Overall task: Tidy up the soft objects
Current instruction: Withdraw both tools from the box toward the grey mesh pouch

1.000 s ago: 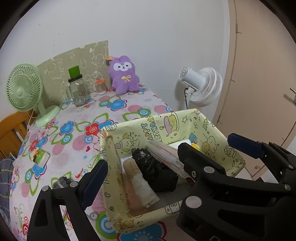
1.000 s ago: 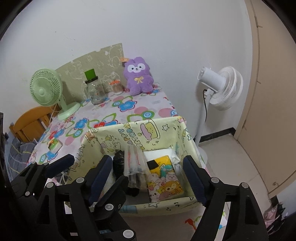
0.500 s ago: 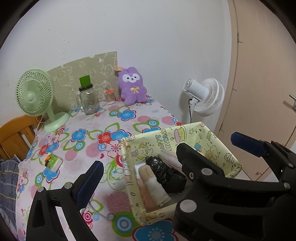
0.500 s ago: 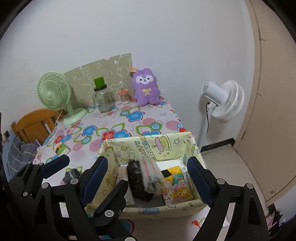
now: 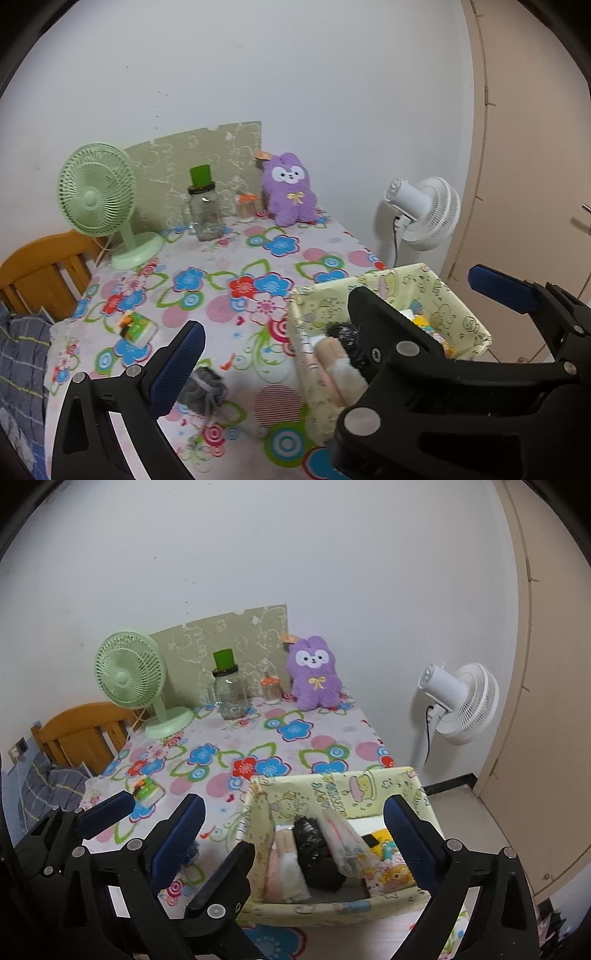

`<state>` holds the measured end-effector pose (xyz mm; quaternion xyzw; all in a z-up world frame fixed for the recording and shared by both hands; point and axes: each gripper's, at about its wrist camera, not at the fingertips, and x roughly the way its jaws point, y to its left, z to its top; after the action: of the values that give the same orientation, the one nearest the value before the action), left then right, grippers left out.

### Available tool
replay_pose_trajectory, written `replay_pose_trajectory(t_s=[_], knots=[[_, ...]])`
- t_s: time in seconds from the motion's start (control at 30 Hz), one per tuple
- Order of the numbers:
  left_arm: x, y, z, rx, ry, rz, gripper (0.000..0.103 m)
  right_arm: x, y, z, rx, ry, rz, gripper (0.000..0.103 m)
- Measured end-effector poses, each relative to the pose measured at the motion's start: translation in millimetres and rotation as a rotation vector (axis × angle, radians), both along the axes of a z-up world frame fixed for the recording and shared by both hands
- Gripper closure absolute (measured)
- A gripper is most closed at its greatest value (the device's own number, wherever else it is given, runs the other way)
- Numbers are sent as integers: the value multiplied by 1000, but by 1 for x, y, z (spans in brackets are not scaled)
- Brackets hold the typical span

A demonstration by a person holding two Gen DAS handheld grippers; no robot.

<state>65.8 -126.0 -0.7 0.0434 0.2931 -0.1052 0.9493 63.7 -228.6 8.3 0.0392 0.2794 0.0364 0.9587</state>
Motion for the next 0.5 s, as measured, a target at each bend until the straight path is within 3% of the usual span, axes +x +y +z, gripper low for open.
replay_pose_trajectory(t_s=[0.5], knots=[[-9, 41, 5, -18, -42, 39, 0, -9, 42, 11, -48, -43, -5, 0]])
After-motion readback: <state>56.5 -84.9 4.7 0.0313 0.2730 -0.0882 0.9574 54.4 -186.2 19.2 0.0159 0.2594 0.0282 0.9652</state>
